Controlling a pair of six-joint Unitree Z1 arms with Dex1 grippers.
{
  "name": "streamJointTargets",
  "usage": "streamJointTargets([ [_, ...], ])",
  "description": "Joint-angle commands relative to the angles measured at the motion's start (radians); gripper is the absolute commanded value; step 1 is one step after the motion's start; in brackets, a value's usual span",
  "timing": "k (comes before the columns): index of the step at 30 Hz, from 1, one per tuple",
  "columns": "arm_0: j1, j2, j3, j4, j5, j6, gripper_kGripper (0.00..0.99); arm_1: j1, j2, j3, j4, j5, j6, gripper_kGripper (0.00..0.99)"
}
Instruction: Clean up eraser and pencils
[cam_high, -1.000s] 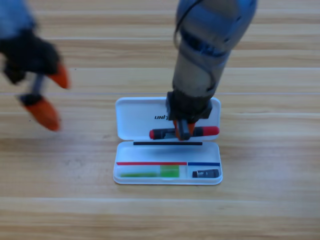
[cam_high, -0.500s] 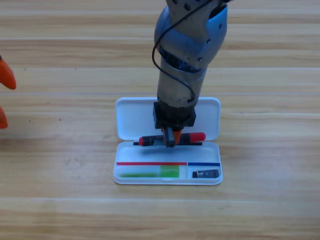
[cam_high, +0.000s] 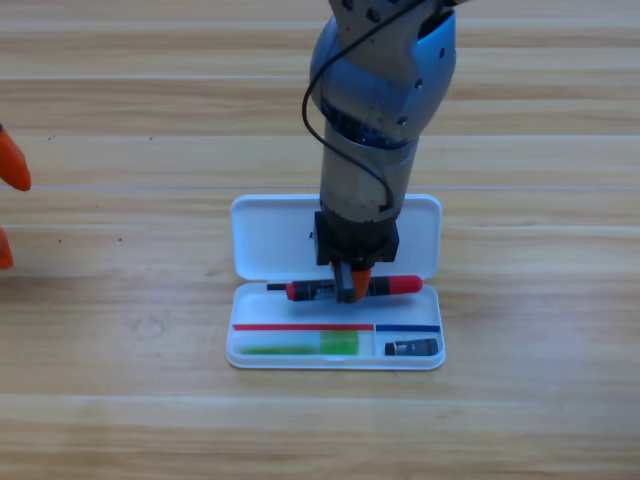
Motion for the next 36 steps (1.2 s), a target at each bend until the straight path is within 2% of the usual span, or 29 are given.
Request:
streamJointTargets([
  [1,0.022,0.003,0.032,-0.009,-0.013,0.002,0.990,0.041,0.067,-0.009,0.013,-0.011,0.032,0.000],
  [5,0.022,0.000,0.035,-0.009,-0.018,0.001,0.990,0.044,0.073,-0.021,0.013,-0.014,0.072,0.000],
  [6,0.022,-0.001,0.035,-0.009,-0.019,-0.001,0.990,0.045,0.072,-0.021,0.013,-0.014,0.077,0.241],
  [8,0.022,-0.004,0.037,-0.009,-0.019,-0.002,0.990,0.045,0.067,-0.026,0.013,-0.020,0.098,0.799],
  [9,0.022,-0.007,0.038,-0.009,-0.019,-0.002,0.990,0.045,0.066,-0.030,0.011,-0.023,0.112,0.882],
  [14,0.023,-0.012,0.044,-0.009,-0.018,-0.002,0.990,0.038,0.055,-0.050,0.011,-0.023,0.146,0.979],
  [18,0.026,-0.010,0.050,-0.012,-0.018,-0.002,0.990,0.033,-0.023,-0.026,0.013,-0.011,0.156,0.990],
  [21,0.030,-0.012,0.049,-0.018,-0.021,-0.002,0.990,0.021,-0.166,0.029,0.013,0.080,0.195,0.990],
  [25,0.054,-0.009,0.033,-0.050,-0.059,-0.001,0.989,0.007,-0.431,0.172,0.002,0.244,0.195,0.990],
  [28,0.080,-0.003,0.020,-0.092,-0.102,-0.001,0.959,-0.016,-0.665,0.353,-0.089,0.384,0.195,0.990],
  [31,0.112,0.009,0.013,-0.153,-0.151,-0.001,0.888,-0.045,-0.893,0.556,-0.225,0.474,0.199,0.990],
  [33,0.137,0.039,-0.011,-0.182,-0.197,0.001,0.785,-0.047,-1.004,0.661,-0.299,0.488,0.207,0.990],
  [36,0.181,0.131,-0.086,-0.192,-0.295,0.047,0.575,-0.047,-1.082,0.738,-0.309,0.499,0.205,0.990],
])
